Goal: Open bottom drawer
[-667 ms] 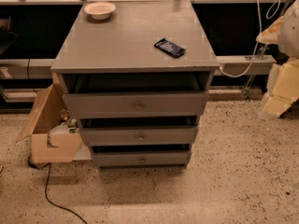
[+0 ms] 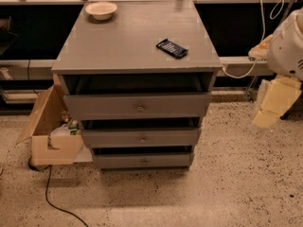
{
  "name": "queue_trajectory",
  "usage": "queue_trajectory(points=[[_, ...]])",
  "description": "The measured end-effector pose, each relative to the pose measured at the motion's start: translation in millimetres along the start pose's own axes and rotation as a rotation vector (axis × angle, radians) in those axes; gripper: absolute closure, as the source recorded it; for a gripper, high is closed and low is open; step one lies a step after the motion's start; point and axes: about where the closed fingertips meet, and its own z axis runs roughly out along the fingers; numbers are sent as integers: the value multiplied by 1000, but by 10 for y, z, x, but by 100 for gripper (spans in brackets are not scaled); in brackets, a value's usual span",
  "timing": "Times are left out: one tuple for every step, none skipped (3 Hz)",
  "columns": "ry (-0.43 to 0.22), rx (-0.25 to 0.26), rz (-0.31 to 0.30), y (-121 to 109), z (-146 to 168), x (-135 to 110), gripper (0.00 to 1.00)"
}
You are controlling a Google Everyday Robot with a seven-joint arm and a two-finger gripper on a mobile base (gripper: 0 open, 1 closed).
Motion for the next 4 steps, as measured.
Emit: queue_trajectory(points=[[-22, 3, 1, 16, 11, -7, 0], [-114, -48, -10, 116, 481, -101, 0], [-251, -96, -6, 221, 1129, -304, 0], [-366, -141, 23, 274, 1702, -543, 0]])
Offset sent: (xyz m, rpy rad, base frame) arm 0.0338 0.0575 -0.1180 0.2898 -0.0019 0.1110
